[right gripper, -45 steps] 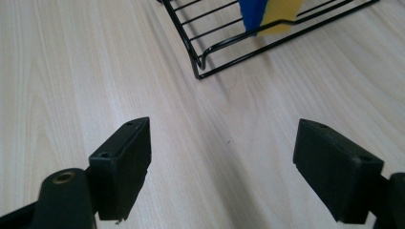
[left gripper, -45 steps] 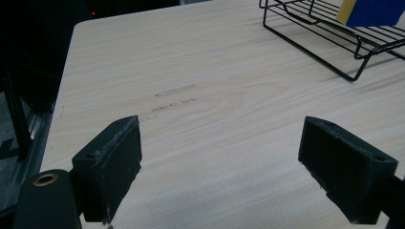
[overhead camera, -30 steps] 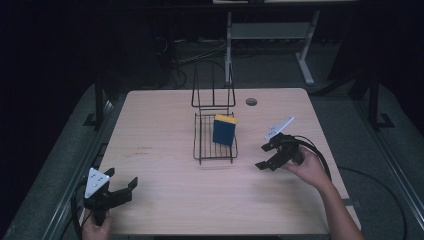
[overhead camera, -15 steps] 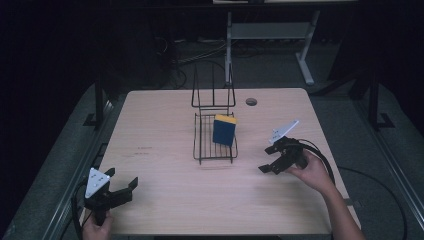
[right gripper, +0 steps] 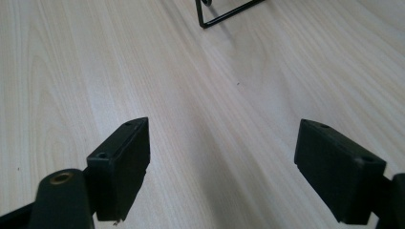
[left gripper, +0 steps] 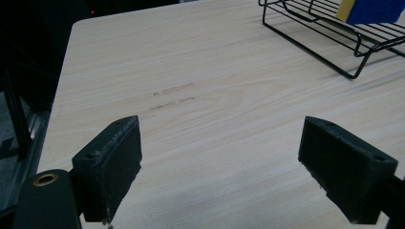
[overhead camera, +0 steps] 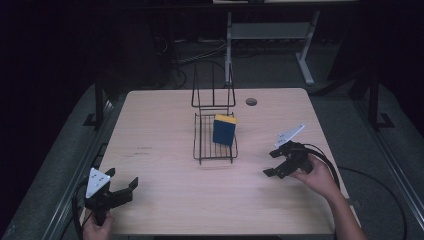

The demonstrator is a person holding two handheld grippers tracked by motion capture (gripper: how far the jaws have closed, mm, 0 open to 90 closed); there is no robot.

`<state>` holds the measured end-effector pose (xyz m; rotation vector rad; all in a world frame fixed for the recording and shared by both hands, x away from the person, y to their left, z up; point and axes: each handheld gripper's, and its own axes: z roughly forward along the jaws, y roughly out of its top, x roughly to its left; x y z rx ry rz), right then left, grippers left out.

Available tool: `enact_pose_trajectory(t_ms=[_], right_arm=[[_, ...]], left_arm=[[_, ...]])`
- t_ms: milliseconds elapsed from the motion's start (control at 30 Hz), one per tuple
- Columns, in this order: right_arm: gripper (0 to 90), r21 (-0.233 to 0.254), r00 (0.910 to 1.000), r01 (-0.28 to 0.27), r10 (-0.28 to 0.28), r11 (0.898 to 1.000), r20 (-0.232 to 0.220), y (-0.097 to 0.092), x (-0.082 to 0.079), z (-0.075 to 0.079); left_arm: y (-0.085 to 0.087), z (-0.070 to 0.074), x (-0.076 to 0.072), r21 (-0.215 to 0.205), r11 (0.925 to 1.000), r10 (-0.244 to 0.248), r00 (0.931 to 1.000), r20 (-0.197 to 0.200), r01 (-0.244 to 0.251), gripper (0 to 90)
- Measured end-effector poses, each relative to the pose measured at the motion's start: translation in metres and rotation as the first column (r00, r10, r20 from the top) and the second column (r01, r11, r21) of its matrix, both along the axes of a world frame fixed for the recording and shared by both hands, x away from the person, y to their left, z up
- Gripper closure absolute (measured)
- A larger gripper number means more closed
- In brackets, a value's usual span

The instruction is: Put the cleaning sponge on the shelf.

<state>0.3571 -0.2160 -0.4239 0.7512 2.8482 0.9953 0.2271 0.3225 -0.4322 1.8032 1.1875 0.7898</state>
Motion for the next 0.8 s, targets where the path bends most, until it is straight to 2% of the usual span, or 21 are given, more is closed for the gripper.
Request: enact_pose_trajectory(t_ms=[800], right_arm=[[18.9,0.012,0.9998,0.019,-0.019,1.000,0.004,-0.014,-0.019,-0.008]], left_arm=[[0.000,0.000,0.000,0.004,1.0000,0.000,1.0000,-0.001,0.000,14.1]])
